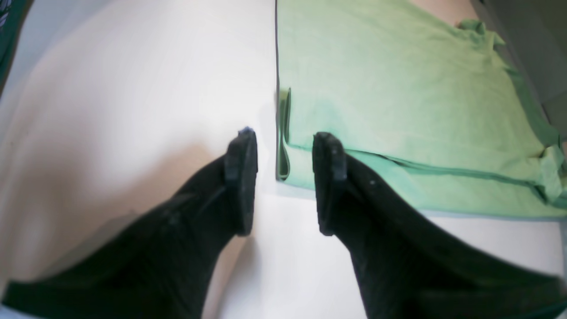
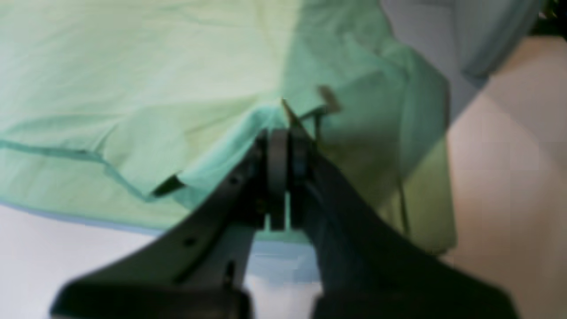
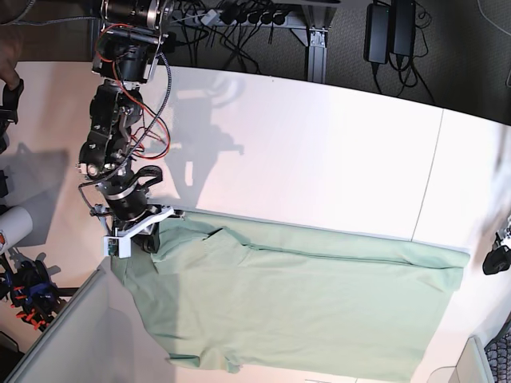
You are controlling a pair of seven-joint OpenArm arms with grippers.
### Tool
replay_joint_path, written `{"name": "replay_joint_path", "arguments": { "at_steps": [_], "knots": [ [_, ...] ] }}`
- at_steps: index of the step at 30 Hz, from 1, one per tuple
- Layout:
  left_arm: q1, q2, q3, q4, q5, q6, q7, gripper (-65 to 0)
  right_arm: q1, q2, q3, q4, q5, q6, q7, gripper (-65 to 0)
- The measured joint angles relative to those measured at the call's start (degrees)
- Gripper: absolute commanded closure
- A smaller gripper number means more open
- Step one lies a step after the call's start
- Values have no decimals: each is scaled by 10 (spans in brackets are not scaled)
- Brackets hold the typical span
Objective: Fold the T-shirt properly
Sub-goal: 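Release the shirt and reposition both grippers along its edge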
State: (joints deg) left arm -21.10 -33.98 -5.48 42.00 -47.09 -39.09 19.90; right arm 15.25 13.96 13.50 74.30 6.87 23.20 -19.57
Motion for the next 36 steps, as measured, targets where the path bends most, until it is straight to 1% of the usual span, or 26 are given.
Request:
{"name": "replay_joint_path", "arguments": {
  "at_steps": [2, 5, 6, 9, 11, 13, 14, 18, 20, 22, 25, 29, 32, 34, 36],
  "knots": [
    [0, 0, 0, 0, 0, 0, 0, -244, 0, 0, -23, 0, -37, 0, 15, 0],
    [5, 0, 0, 0, 0, 0, -2, -244, 0, 0, -49, -9, -76, 1, 55, 0],
    [7, 0, 0, 0, 1, 0, -1, -244, 0, 0, -54, -15, -87, 1, 68, -30],
    [8, 0, 0, 0, 0, 0, -2, -246, 0, 0, -57, -42, -113, 1, 107, -200],
    [8, 0, 0, 0, 0, 0, -2, -270, 0, 0, -57, -55, -121, 0, 116, -304],
    [8, 0, 0, 0, 0, 0, -2, -308, 0, 0, -57, -63, -125, 0, 117, -367],
    [8, 0, 0, 0, 0, 0, -2, -319, 0, 0, -57, -65, -125, -1, 117, -378],
    [8, 0, 0, 0, 0, 0, -2, -319, 0, 0, -51, -66, -124, -3, 118, -378],
    [8, 0, 0, 0, 0, 0, -2, -319, 0, -1, -34, -65, -105, -3, 116, -378],
    [8, 0, 0, 0, -9, 0, 0, -319, -2, -2, -4, -55, -73, -5, 101, -378],
    [8, -3, 0, 0, -36, 0, 8, -319, 0, -2, 56, -38, -29, -5, 59, -378],
    [8, 1, 0, 0, -42, 0, 9, -319, -2, -2, 137, -35, 23, -9, 23, -378],
    [8, 20, 2, 0, -44, 0, 10, -319, -8, -2, 178, -35, 67, -9, 1, -378],
    [8, 39, 2, 0, -40, 0, 12, -344, -14, -2, 194, -37, 79, -9, -13, -378],
    [9, 54, 3, 0, -30, 0, 15, -364, -21, -4, 205, -44, 83, -9, -13, -378]
  ]
}}
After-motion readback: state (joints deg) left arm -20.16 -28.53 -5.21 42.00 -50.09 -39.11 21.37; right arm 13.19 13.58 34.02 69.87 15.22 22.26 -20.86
